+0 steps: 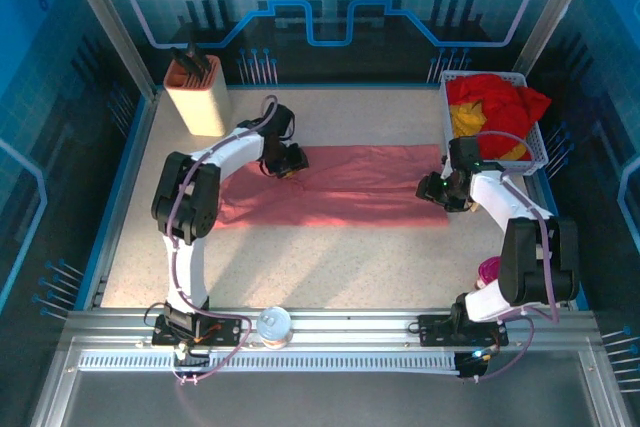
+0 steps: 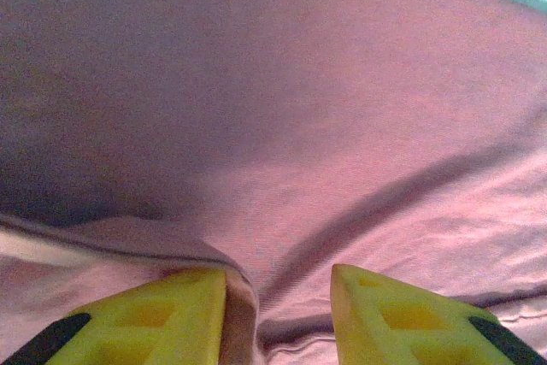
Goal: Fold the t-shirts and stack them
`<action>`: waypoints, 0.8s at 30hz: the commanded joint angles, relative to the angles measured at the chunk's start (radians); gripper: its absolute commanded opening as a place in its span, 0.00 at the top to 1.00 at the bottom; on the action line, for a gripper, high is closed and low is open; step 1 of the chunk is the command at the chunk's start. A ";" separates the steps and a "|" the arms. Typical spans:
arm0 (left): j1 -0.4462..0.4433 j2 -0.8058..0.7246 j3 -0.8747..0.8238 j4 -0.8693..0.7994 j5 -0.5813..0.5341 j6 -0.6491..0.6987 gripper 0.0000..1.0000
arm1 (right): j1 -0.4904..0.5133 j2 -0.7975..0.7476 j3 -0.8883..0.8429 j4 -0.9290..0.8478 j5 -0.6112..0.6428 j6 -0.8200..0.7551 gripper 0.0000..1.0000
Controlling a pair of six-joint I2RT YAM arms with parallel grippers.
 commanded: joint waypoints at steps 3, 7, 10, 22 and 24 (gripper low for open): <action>-0.007 0.055 0.071 0.037 0.034 -0.067 0.64 | 0.018 0.007 0.022 -0.010 -0.017 0.005 0.49; 0.007 0.107 0.140 0.043 0.039 -0.111 0.69 | 0.017 -0.001 0.010 -0.008 -0.018 0.005 0.49; 0.013 0.137 0.183 0.043 0.046 -0.139 0.72 | 0.017 -0.005 -0.002 -0.005 -0.022 0.009 0.49; 0.017 -0.057 0.106 -0.108 -0.087 0.009 0.55 | 0.070 0.050 0.109 -0.003 0.010 0.001 0.42; 0.018 -0.107 0.047 -0.142 -0.126 0.023 0.50 | 0.085 0.098 0.171 -0.001 0.027 -0.003 0.41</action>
